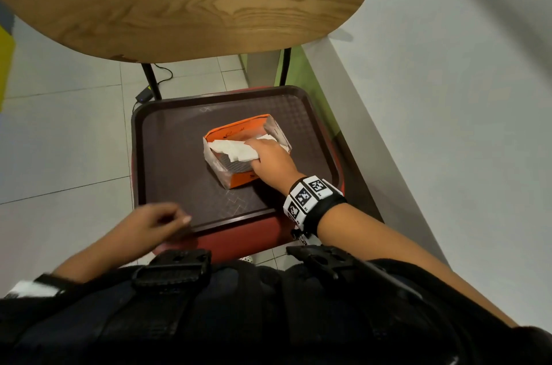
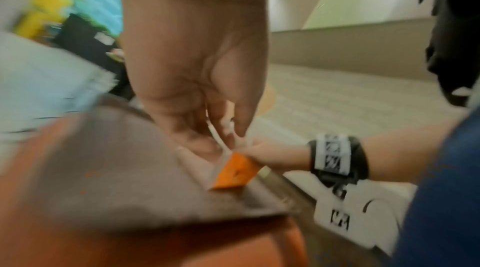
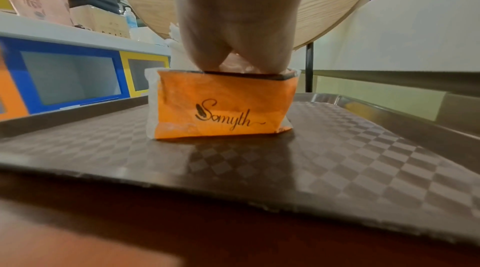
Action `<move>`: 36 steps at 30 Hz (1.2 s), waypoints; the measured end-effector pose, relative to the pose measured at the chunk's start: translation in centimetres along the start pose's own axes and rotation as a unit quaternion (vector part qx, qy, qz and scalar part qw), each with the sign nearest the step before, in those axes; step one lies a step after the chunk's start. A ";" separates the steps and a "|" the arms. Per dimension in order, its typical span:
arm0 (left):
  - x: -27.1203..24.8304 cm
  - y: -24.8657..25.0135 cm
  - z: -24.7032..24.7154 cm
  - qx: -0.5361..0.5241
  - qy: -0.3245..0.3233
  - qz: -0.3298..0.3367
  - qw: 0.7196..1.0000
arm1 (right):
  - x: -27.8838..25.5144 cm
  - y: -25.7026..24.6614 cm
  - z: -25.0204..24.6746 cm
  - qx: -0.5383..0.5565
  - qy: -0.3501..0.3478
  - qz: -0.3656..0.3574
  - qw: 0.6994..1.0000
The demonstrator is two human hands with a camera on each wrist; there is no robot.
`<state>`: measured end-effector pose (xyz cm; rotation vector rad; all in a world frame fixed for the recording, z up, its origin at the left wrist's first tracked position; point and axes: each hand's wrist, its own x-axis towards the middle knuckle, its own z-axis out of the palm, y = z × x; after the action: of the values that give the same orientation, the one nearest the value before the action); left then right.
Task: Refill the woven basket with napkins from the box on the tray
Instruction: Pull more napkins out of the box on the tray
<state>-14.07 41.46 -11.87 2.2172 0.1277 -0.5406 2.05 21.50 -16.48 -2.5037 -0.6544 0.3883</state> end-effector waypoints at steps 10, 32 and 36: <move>7.2 3.1 2.5 0.327 -0.047 0.041 0.943 | -2.3 -0.6 -3.7 0.264 0.124 0.054 0.955; 9.6 34.3 11.6 -0.386 -0.406 0.072 0.825 | -22.9 2.7 -17.3 -0.114 0.291 0.312 0.898; 10.1 36.8 17.2 -0.305 -0.402 0.053 0.862 | -26.8 4.4 -18.0 -0.021 0.251 0.368 0.895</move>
<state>-0.88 3.62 0.33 1.2467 -0.2348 -1.1384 -11.88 -3.17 -0.27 -2.6475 0.5138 -0.0356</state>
